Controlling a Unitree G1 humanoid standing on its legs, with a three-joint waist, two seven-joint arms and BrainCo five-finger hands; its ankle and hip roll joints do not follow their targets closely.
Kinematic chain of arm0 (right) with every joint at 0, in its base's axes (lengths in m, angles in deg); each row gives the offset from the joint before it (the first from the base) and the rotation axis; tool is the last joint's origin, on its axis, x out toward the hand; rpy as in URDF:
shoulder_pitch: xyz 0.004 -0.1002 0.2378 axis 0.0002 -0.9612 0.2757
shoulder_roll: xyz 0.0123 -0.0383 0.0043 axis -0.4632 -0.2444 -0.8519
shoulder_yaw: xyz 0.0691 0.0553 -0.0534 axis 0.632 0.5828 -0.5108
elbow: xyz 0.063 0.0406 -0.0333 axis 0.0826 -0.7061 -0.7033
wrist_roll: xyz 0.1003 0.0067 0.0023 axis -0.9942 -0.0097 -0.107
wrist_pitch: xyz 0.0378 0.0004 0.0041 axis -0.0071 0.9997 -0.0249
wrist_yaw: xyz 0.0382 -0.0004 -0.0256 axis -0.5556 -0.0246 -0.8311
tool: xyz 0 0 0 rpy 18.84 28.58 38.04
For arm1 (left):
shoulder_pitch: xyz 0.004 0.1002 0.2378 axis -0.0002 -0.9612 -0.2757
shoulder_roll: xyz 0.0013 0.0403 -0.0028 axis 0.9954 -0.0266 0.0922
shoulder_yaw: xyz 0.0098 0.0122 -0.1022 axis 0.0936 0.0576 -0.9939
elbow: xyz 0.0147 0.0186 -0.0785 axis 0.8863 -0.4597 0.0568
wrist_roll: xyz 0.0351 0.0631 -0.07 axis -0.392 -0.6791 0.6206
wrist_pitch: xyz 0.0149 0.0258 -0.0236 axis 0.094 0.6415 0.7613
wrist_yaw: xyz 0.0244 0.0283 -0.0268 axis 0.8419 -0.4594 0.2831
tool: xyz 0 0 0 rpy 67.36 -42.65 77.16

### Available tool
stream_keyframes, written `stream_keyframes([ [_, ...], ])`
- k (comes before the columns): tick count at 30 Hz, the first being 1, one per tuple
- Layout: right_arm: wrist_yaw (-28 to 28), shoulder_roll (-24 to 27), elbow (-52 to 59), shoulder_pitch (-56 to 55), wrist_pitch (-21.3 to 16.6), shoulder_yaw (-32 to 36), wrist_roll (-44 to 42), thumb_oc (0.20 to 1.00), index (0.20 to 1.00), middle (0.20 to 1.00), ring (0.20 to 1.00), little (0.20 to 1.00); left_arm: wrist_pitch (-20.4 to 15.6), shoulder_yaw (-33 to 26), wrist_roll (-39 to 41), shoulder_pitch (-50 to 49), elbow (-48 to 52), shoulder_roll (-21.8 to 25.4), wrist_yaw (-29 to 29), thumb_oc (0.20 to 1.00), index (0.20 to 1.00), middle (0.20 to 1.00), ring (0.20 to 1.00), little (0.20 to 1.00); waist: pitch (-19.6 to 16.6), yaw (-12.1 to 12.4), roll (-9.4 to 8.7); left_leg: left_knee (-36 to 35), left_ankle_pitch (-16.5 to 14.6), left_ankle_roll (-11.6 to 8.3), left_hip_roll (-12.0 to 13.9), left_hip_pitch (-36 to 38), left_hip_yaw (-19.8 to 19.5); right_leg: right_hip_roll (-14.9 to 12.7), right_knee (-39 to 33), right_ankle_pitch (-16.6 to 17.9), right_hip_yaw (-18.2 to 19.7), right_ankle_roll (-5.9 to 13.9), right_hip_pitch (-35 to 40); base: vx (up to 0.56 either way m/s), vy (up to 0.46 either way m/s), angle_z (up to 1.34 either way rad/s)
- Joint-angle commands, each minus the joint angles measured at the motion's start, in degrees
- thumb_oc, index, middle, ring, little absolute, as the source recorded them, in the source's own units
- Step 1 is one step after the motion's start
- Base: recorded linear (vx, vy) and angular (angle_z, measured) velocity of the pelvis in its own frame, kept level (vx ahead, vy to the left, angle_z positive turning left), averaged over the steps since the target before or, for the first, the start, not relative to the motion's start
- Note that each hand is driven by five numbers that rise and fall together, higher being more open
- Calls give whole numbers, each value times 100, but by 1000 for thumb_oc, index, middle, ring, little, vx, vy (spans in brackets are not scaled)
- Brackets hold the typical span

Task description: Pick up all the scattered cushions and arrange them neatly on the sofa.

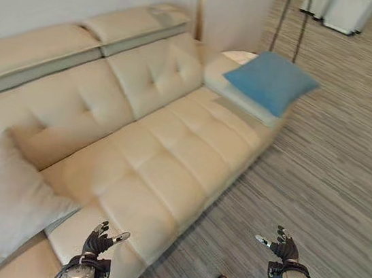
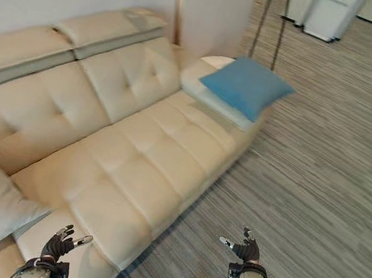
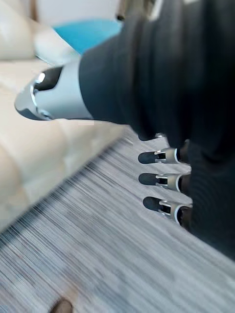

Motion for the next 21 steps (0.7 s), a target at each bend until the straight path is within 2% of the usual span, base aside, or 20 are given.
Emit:
stream_keyframes([
  [1, 65, 156, 259, 42, -131, 333, 13, 1000, 1000, 1000, 1000, 1000, -161, -114, -230, 376, 172, 93, 24, 1000, 1000, 1000, 1000, 1000, 114, -101, -60, 23, -816, 122, -640, 456, -202, 70, -439, -203, 380, 367, 471, 135, -341, -54],
  [4, 91, 171, 299, -80, -167, 425, -127, 1000, 1000, 1000, 1000, 1000, -151, -33, -196, 462, 133, 41, 37, 1000, 1000, 1000, 1000, 1000, 110, -273, -9, 73, -690, -37, -480, 583, -112, 222, -405, -390, 556, 251, 528, 161, -375, -27],
  [5, 127, 175, 277, -105, -173, 463, -199, 1000, 1000, 1000, 1000, 1000, -154, 33, -155, 511, 107, 14, 31, 1000, 1000, 1000, 1000, 1000, 119, -379, 17, 367, -694, -144, -329, 571, -49, 294, -364, -568, 646, 141, 570, 136, -353, -33],
  [7, 136, 175, 275, -129, -185, 465, -236, 1000, 1000, 1000, 1000, 1000, -162, 47, -105, 536, 82, 3, 34, 1000, 1000, 1000, 1000, 1000, 129, -415, 13, 683, -672, -203, -205, 528, -49, 355, -336, -683, 722, 58, 607, 135, -333, -24],
  [8, 141, 198, 262, -145, -189, 445, -240, 1000, 1000, 1000, 1000, 1000, -176, 82, -38, 561, 86, -4, 60, 1000, 1000, 1000, 1000, 1000, 168, -416, 0, 1111, -605, -265, -68, 443, -164, 449, -312, -812, 858, -52, 658, 175, -393, -10],
  [10, 162, 279, 248, -119, -194, 390, -265, 1000, 1000, 1000, 1000, 1000, -210, 151, 63, 630, 81, -25, 109, 1000, 1000, 1000, 1000, 1000, 249, -349, -45, 1859, -464, -280, 14, 163, -686, 576, -332, -942, 1094, -200, 761, 202, -387, -39],
  [11, 130, 345, 189, -124, -180, 335, -245, 1000, 1000, 1000, 1000, 1000, -255, 183, 165, 607, 115, -55, 166, 1000, 1000, 1000, 1000, 1000, 284, -244, -102, 2333, -604, -108, -200, -110, -1467, 662, -296, -1053, 1435, -306, 808, 179, -285, -85],
  [12, 130, 344, 189, -124, -179, 336, -245, 1000, 1000, 1000, 1000, 1000, -256, 184, 165, 607, 114, -54, 166, 1000, 1000, 1000, 1000, 1000, 279, -245, -101, 2347, -610, -104, -197, -124, -1468, 661, -296, -1052, 1434, -307, 801, 178, -189, -99],
  [13, 126, 374, 161, -118, -158, 288, -200, 1000, 1000, 1000, 1000, 1000, -263, 199, 203, 568, 155, -91, 179, 1000, 1000, 1000, 1000, 1000, 296, -145, -111, 2399, -863, 11, -537, -321, -1966, 691, -280, -1065, 1656, -321, 818, 112, -70, -88],
  [14, 110, 383, 111, -102, -145, 250, -178, 1000, 1000, 1000, 1000, 1000, -264, 188, 229, 522, 177, -128, 185, 1000, 1000, 1000, 1000, 1000, 302, -58, -129, 2322, -1013, 105, -766, -470, -2296, 726, -298, -1038, 1856, -291, 837, 122, -112, -95],
  [16, 96, 360, 56, -126, -131, 251, -168, 1000, 1000, 1000, 1000, 1000, -259, 138, 226, 413, 199, -169, 210, 1000, 1000, 1000, 1000, 1000, 294, 62, -185, 2012, -1090, 253, -1022, -704, -2785, 730, -350, -972, 2112, -277, 822, 183, -123, -128],
  [17, 120, 372, -39, -134, -142, 259, -165, 1000, 1000, 1000, 1000, 1000, -243, 125, 195, 355, 181, -183, 217, 1000, 1000, 1000, 1000, 1000, 272, 156, -190, 1598, -954, 223, -1263, -922, -3267, 786, -430, -972, 2294, -263, 894, 301, -107, -115],
  [18, 123, 375, -63, -135, -142, 260, -171, 1000, 1000, 1000, 1000, 1000, -233, 126, 190, 297, 186, -191, 207, 1000, 1000, 1000, 1000, 1000, 273, 187, -170, 1327, -792, 190, -1348, -942, -3443, 825, -462, -973, 2355, -270, 945, 228, -72, -77],
  [19, 123, 375, -63, -134, -142, 260, -171, 1000, 1000, 1000, 1000, 1000, -232, 125, 190, 297, 186, -190, 207, 1000, 1000, 1000, 1000, 1000, 267, 180, -173, 1305, -772, 191, -1353, -942, -3449, 822, -467, -967, 2349, -269, 939, 139, -39, -65],
  [20, 143, 387, -61, -123, -152, 249, -168, 1000, 1000, 1000, 1000, 1000, -222, 152, 173, 284, 165, -199, 220, 1000, 1000, 1000, 1000, 1000, 284, 219, -135, 932, -431, 135, -1428, -1064, -3715, 890, -512, -955, 2418, -283, 974, 131, -36, -62],
  [21, 163, 409, -56, -116, -160, 243, -171, 1000, 1000, 1000, 1000, 1000, -205, 156, 170, 276, 139, -188, 238, 1000, 1000, 1000, 1000, 1000, 304, 233, -86, 655, -233, 97, -1436, -1171, -3864, 940, -517, -970, 2469, -293, 1001, 205, -46, -54],
])
